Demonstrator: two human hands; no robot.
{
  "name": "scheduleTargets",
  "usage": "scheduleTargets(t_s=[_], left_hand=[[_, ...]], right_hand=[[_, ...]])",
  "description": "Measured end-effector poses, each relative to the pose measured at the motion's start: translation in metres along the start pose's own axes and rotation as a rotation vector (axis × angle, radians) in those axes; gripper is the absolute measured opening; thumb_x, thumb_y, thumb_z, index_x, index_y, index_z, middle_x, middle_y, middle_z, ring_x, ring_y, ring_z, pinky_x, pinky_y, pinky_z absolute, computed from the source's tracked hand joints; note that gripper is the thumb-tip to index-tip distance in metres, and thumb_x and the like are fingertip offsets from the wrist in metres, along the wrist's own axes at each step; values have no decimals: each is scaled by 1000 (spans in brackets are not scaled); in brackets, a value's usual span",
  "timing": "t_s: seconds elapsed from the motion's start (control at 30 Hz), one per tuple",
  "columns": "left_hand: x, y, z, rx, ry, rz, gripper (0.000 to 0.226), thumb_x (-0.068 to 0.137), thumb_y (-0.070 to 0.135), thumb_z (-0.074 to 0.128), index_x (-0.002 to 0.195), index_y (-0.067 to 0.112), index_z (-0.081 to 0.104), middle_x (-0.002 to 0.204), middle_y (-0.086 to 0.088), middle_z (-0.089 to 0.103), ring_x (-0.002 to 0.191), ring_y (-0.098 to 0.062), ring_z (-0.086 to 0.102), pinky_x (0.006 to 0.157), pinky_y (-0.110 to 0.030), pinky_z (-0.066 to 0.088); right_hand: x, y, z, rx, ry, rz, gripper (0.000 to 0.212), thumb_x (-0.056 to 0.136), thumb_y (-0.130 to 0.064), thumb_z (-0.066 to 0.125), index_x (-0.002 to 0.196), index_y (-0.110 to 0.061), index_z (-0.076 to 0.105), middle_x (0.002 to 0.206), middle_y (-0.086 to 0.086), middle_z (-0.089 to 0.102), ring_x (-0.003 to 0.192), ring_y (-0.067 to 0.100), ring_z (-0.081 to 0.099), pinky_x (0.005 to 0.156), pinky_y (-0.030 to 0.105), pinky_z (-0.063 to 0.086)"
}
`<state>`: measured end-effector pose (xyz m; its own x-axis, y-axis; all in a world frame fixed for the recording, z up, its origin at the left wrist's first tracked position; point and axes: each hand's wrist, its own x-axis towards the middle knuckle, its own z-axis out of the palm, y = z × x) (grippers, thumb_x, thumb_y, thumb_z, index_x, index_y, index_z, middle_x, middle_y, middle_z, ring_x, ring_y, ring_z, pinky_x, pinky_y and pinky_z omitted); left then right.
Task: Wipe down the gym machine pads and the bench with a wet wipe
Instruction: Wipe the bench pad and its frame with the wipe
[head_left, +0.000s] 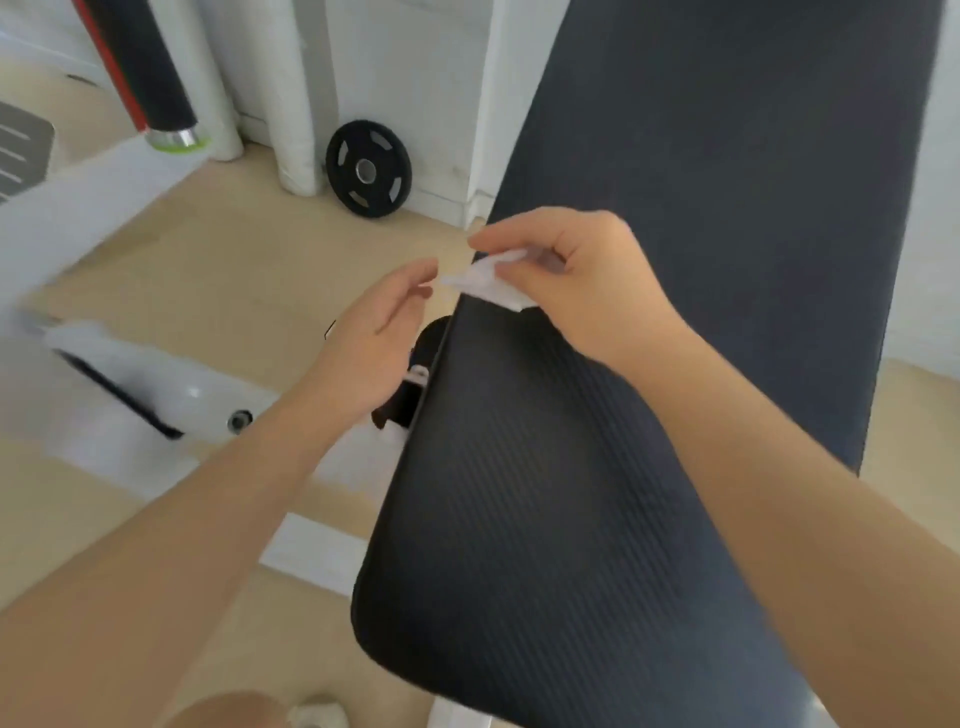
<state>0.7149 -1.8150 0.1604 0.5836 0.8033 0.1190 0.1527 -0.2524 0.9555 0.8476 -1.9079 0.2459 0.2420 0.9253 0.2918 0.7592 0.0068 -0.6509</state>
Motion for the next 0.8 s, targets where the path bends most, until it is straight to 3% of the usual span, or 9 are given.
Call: scheduleTargets(t_s=[0.1, 0.17, 0.2, 0.3, 0.37, 0.43, 0.5, 0.7, 0.8], left_hand=[[14, 17, 5, -155, -54, -186, 39, 98, 17, 39, 137, 22, 37, 110, 13, 55, 98, -3, 57, 76, -11, 51], [18, 26, 0, -24, -174, -235, 35, 96, 23, 44, 131, 21, 46, 108, 15, 58, 93, 2, 57, 75, -12, 52], [19, 27, -4, 94, -259, -222, 34, 94, 26, 47, 127, 21, 50, 109, 13, 60, 92, 2, 57, 78, -17, 52], [20, 33, -11, 304, -398, -225, 32, 91, 28, 52, 121, 19, 57, 111, 4, 65, 93, -7, 61, 84, -27, 50], [18, 39, -11, 326, -380, -302, 37, 91, 29, 54, 125, 16, 55, 116, 0, 64, 100, -13, 60, 86, -25, 45], [17, 44, -9, 295, -344, -370, 36, 91, 29, 53, 124, 13, 57, 115, -3, 65, 102, -17, 60, 86, -27, 44], [18, 46, -8, 248, -339, -422, 34, 92, 28, 52, 122, 12, 58, 113, -4, 66, 100, -18, 61, 88, -29, 46], [31, 41, -13, 198, -454, -509, 29, 90, 29, 56, 116, 16, 58, 113, -1, 64, 99, -16, 61, 85, -27, 49], [35, 40, -13, 198, -490, -543, 29, 90, 30, 56, 115, 16, 57, 112, -2, 64, 98, -18, 61, 85, -30, 50]], right_hand=[[49, -6, -26, -75, 28, 69, 22, 87, -7, 55, 96, -19, 71, 87, -11, 63, 70, -12, 55, 66, 1, 40], [85, -11, -28, -295, -83, 64, 24, 89, -8, 51, 102, -17, 69, 97, -3, 67, 83, 2, 59, 73, 9, 40], [107, -13, -21, -445, -250, 78, 25, 91, -9, 49, 109, -16, 65, 106, 1, 66, 94, 13, 60, 80, 17, 41], [145, -25, 12, -802, -962, 299, 42, 96, -28, 47, 132, -7, 46, 133, 14, 51, 117, 31, 50, 90, 37, 41], [130, -26, 18, -918, -1211, 75, 39, 96, -19, 44, 134, -10, 45, 129, 10, 53, 114, 28, 53, 89, 33, 42], [108, -29, 5, -957, -1176, -228, 35, 94, -10, 44, 127, -17, 51, 116, 4, 61, 104, 21, 57, 83, 28, 42], [103, -27, -5, -933, -1167, -383, 34, 93, -11, 46, 125, -20, 54, 113, 1, 63, 104, 20, 57, 87, 30, 44], [179, 9, -41, -1064, -1021, -275, 41, 87, -1, 39, 113, -25, 60, 111, -1, 61, 106, 22, 54, 90, 34, 43], [179, 3, -41, -1034, -1001, -184, 37, 86, 2, 40, 110, -20, 57, 105, 2, 61, 98, 24, 54, 80, 32, 42]])
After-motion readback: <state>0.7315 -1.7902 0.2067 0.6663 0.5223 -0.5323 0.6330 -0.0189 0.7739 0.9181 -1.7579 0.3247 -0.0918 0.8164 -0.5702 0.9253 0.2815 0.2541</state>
